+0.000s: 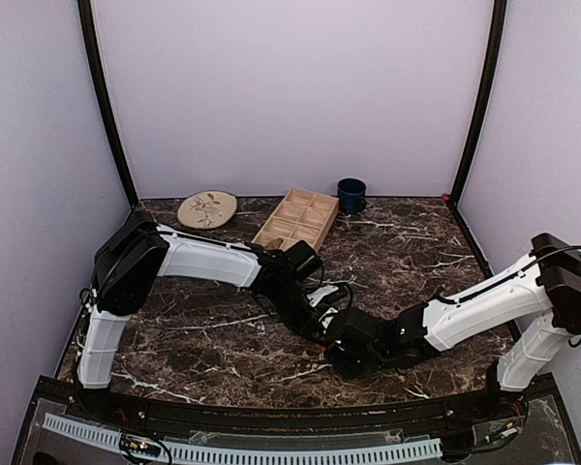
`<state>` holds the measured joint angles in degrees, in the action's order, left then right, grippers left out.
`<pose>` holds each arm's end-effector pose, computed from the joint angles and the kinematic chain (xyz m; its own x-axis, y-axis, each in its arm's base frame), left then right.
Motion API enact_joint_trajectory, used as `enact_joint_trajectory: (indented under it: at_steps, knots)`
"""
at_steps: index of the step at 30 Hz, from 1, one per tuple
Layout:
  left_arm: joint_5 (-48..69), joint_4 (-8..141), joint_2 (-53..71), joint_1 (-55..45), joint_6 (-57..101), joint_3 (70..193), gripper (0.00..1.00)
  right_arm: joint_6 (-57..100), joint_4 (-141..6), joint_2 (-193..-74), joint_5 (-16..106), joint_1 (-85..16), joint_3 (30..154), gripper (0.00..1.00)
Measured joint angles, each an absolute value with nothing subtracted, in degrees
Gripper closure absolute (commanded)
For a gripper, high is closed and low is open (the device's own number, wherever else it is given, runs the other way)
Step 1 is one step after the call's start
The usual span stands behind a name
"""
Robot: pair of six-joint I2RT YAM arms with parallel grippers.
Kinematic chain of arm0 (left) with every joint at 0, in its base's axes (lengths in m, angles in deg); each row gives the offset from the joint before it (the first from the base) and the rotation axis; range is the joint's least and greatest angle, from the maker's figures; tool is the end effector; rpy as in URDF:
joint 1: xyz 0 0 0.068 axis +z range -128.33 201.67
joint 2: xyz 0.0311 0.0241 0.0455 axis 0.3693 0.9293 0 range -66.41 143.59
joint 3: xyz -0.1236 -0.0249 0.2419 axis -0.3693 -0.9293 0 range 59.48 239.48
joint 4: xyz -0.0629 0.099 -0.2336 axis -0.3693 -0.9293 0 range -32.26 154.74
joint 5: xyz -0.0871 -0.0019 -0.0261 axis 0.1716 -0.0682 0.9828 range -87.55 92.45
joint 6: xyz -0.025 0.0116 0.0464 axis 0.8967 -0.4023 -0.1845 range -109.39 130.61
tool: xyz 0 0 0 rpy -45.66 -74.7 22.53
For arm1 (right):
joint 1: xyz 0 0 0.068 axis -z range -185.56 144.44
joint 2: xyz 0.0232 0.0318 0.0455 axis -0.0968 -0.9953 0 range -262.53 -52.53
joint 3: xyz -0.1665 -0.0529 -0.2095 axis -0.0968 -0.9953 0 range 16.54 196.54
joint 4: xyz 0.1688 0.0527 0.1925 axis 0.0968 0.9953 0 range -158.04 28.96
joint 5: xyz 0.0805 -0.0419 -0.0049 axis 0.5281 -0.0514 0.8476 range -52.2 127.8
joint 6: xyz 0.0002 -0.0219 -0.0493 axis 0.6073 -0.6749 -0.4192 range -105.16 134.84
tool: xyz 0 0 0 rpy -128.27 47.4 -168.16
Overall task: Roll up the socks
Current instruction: Roll the sock at the center of the board.
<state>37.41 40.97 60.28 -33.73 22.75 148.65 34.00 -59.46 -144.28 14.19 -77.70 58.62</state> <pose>0.2432 -0.3887 0.1330 -0.6617 0.6556 -0.3638 0.7075 0.3853 -0.5924 0.1020 0.2702 0.1388 -0.5113 -0.6064 -0.6089 -0.6772 0.7205 -0.1489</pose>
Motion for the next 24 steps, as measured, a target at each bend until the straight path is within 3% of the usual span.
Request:
enact_joint_trajectory:
  at_steps: [8,13,18,21,24]
  knots:
    - [37.65,40.95,60.34,-33.49,22.80,148.65,1.00,38.42,-59.31,-144.15,14.21,-77.48,58.62,0.63]
    - [37.63,40.95,60.34,-33.46,23.06,148.65,1.00,42.15,-58.81,-142.86,14.75,-77.32,57.64,0.65]
    - [37.65,41.04,60.34,-33.46,23.52,148.65,1.00,45.80,-57.03,-140.13,15.69,-76.76,55.48,0.75]
    - [37.67,41.17,60.34,-33.46,24.26,148.65,1.00,47.20,-57.03,-139.99,16.33,-76.62,55.15,0.75]
    - [37.87,41.24,60.34,-33.46,24.92,148.65,1.00,48.29,-57.23,-139.91,16.46,-76.62,54.97,0.63]
